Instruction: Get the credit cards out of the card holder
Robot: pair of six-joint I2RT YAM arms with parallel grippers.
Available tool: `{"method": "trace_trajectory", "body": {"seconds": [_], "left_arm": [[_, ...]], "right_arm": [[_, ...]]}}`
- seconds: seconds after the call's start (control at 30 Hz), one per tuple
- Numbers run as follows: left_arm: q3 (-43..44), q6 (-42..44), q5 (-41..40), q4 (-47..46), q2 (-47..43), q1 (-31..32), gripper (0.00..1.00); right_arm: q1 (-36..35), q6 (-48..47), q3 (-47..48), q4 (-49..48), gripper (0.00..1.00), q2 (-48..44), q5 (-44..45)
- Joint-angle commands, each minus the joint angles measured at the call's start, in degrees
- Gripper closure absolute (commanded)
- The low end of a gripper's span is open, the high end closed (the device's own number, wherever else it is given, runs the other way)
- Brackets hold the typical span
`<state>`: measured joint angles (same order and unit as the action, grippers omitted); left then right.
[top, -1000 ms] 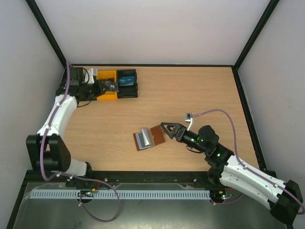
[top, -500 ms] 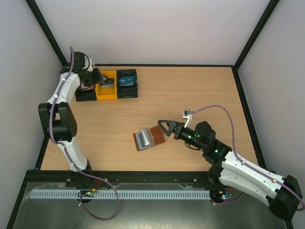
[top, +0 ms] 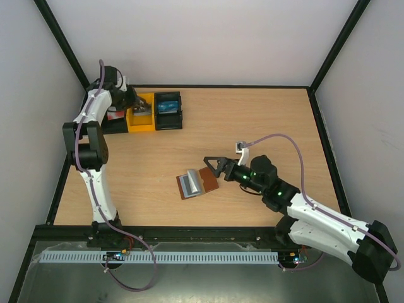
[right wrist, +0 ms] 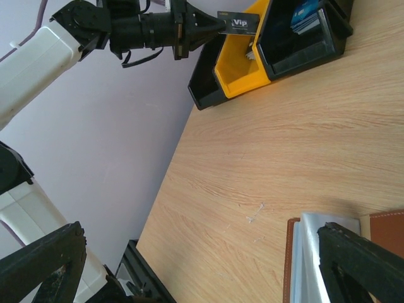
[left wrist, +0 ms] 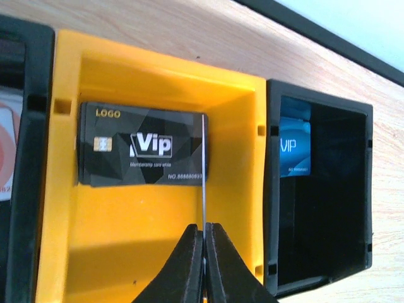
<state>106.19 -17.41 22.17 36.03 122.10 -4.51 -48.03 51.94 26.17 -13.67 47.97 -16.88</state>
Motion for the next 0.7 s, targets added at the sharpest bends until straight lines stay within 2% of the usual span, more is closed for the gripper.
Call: {"method": "trace_trajectory", "body": {"seconds": [0.0,0.13,0.67], "left_arm": [[5.65,-0.53,1.56,2.38,3.66,-0.06,0.97],[9.52,0.1,1.16,4.61,7.13,-0.06,0.97],[12.63,0.81,2.87,5.69,10.63,-0.51,0.97]], "right_arm": [[-0.22,-2.19,3.33,-0.89,0.02,1.57,1.68],[-0.17,-3.46,5.46,0.7,0.02,3.36,1.98],[-0.18,-2.79,5.67,-0.16,0.02,5.97,1.16]]}}
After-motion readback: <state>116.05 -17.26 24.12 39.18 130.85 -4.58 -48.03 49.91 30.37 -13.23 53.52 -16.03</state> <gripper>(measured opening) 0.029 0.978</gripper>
